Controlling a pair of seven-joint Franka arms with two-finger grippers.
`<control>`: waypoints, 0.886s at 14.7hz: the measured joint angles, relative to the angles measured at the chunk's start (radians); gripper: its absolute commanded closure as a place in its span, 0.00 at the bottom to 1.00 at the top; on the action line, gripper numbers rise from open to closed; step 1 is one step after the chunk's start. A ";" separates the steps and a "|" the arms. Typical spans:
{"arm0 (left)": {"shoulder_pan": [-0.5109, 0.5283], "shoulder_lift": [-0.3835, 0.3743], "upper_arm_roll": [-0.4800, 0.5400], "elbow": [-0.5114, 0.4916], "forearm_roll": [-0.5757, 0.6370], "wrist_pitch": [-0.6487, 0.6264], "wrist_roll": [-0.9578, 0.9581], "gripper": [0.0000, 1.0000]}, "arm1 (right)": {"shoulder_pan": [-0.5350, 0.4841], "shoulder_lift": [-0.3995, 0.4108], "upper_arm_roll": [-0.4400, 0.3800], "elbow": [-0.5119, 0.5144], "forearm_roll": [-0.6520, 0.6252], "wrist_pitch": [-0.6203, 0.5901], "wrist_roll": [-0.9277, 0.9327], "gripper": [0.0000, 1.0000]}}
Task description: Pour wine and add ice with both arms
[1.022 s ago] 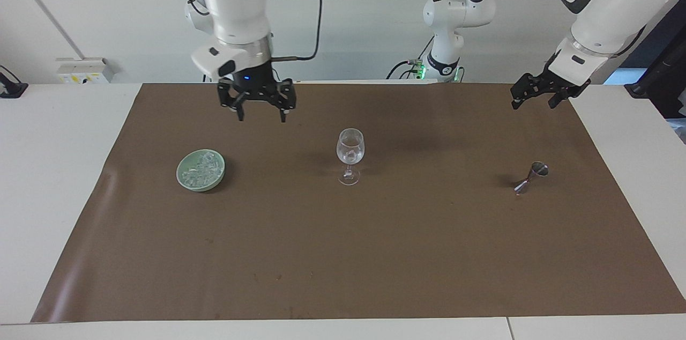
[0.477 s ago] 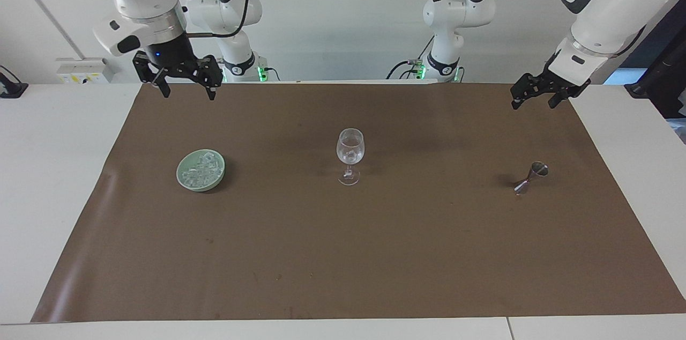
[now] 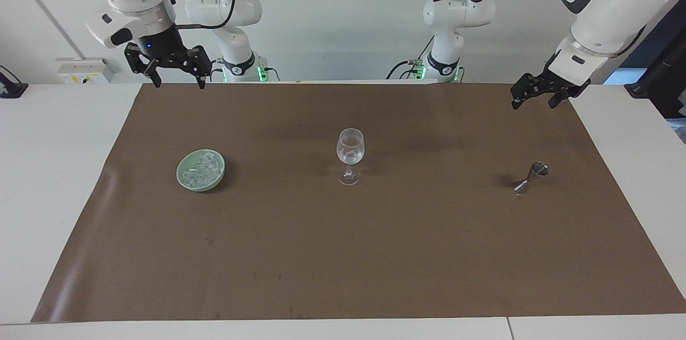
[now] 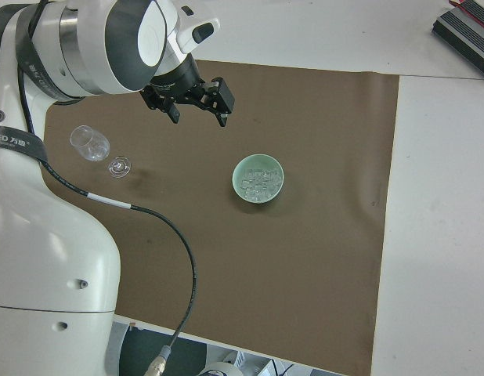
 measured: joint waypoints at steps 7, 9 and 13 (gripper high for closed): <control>0.000 0.000 0.000 0.000 0.000 0.000 0.000 0.00 | -0.001 0.027 -0.009 -0.011 0.000 0.046 0.000 0.00; 0.000 0.000 0.000 0.000 0.000 0.000 0.000 0.00 | -0.001 0.026 -0.007 -0.004 0.000 0.050 0.001 0.00; 0.000 0.000 0.000 0.000 0.000 0.000 0.000 0.00 | -0.001 0.025 -0.006 0.007 0.000 0.050 0.006 0.00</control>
